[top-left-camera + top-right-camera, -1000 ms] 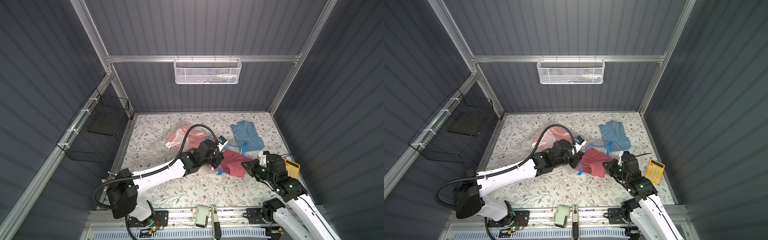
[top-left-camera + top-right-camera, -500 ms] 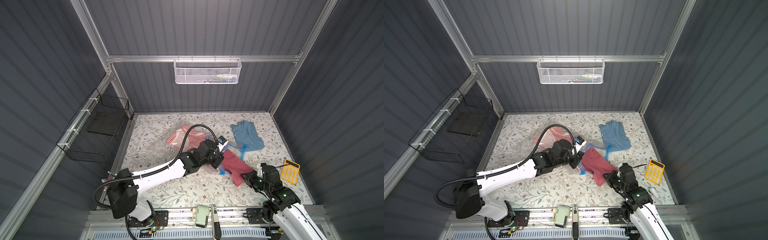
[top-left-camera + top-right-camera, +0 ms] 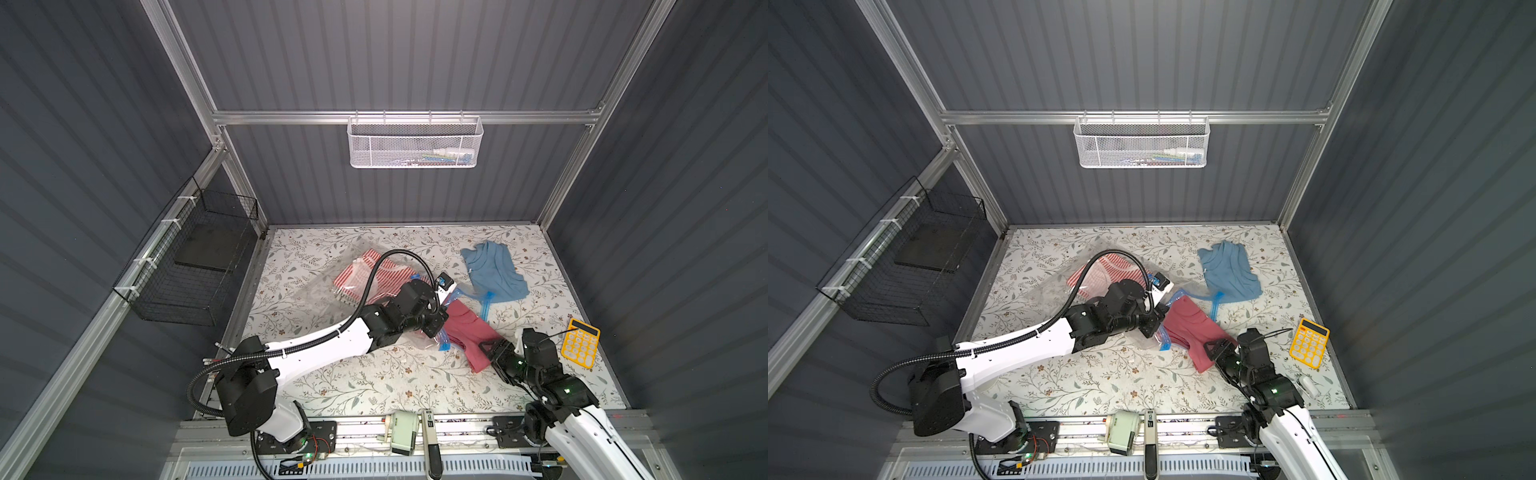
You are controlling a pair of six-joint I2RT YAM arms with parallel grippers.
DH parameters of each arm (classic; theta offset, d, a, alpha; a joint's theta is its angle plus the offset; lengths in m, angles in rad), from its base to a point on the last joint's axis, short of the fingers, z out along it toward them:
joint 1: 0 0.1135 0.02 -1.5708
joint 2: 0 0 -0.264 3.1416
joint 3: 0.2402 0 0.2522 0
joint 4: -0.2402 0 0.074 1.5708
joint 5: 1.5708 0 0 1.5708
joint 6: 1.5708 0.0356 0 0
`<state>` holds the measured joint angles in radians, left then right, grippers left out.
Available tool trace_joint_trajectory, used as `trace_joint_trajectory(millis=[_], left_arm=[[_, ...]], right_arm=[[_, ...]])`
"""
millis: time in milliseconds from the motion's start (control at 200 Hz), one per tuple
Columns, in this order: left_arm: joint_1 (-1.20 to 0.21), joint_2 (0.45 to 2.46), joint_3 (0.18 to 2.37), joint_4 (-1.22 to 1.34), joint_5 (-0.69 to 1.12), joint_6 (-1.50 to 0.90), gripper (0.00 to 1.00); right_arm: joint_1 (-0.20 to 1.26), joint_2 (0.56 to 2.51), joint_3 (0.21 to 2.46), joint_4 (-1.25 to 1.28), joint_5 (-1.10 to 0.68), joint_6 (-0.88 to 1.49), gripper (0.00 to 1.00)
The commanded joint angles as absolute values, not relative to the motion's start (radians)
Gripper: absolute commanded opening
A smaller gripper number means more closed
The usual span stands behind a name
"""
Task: Take the tank top out of the vacuum bag
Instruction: Take out the tank top from the vacuum bag.
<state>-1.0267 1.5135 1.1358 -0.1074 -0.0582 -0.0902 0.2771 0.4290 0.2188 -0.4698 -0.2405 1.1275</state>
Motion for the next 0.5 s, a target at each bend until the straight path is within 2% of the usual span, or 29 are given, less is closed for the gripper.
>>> trace_joint_trajectory(millis=[0, 145, 300, 400, 495], left_arm=[[-1.023, 1.516, 1.152, -0.107, -0.054, -0.091, 0.00], [-1.023, 1.513, 1.150, -0.113, -0.058, -0.087, 0.00], [-1.023, 1.511, 1.152, -0.119, -0.064, -0.083, 0.00], [-1.023, 1.511, 1.151, -0.121, -0.065, -0.083, 0.00], [-1.023, 1.511, 1.149, -0.122, -0.067, -0.082, 0.00]], right_arm=[[0.270, 0.465, 0.168, -0.414, -0.260, 1.160, 0.67], [0.268, 0.526, 0.109, -0.211, -0.294, 1.197, 0.70], [0.265, 0.572, 0.121, -0.139, -0.227, 1.172, 0.67], [0.257, 0.600, 0.125, -0.100, -0.215, 1.169, 0.57], [0.253, 0.632, 0.136, -0.083, -0.237, 1.164, 0.52]])
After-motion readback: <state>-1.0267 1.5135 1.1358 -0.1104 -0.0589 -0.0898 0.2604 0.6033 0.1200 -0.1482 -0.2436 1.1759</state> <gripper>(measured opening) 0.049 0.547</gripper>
